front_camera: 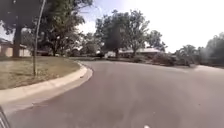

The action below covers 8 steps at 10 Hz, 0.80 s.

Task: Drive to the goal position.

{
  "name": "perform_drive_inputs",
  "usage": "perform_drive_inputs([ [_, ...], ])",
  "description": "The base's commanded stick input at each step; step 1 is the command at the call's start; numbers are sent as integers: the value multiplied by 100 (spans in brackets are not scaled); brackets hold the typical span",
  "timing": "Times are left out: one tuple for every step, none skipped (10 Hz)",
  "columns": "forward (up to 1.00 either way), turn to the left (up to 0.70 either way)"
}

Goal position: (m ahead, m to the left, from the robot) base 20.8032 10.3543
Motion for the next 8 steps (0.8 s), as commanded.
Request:
perform_drive_inputs([
  [70, -8],
  [70, -35],
  [70, -35],
  [70, -35],
  [70, -35],
  [70, -32],
  [70, -16],
  [70, 2],
])
